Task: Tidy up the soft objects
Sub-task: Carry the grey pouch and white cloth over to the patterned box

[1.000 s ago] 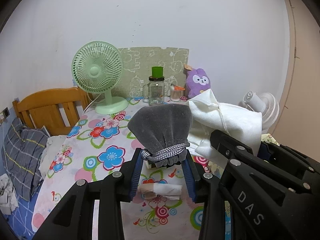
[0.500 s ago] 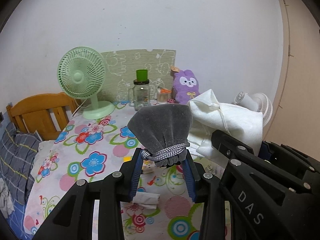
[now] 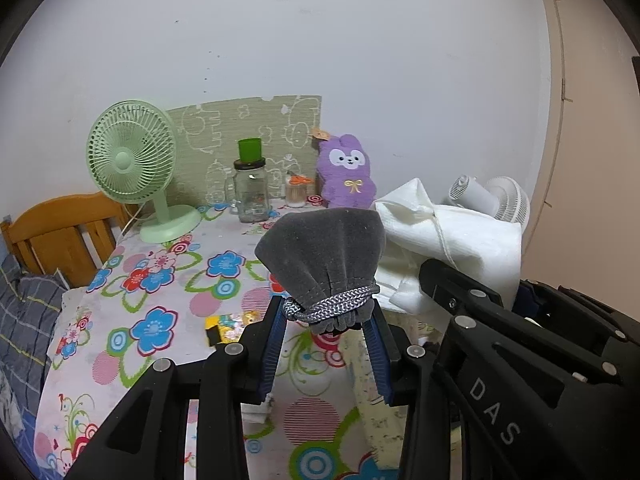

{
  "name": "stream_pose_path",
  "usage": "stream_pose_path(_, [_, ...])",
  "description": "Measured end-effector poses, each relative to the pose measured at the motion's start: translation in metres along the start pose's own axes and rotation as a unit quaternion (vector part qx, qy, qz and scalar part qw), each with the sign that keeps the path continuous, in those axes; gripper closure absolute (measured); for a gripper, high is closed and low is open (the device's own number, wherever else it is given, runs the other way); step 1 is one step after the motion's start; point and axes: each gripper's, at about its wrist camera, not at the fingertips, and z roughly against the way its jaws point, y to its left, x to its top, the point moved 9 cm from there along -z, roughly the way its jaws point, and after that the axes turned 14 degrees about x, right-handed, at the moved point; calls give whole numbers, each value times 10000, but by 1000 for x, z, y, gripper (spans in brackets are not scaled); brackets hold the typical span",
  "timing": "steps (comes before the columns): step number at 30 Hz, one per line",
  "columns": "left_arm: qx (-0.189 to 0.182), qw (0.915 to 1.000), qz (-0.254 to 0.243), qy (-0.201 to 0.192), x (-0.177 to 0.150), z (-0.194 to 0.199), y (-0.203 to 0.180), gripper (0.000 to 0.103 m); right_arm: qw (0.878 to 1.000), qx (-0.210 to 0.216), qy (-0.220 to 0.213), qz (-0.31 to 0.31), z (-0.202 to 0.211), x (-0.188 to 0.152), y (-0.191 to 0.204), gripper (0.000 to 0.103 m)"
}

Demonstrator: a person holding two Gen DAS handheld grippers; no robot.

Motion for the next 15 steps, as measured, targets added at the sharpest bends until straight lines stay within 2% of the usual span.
stream_pose_path(15, [-207,9996,-202,56,-5,-2,-42,63,9998,-142,-22,-107,10,-6,-43,74])
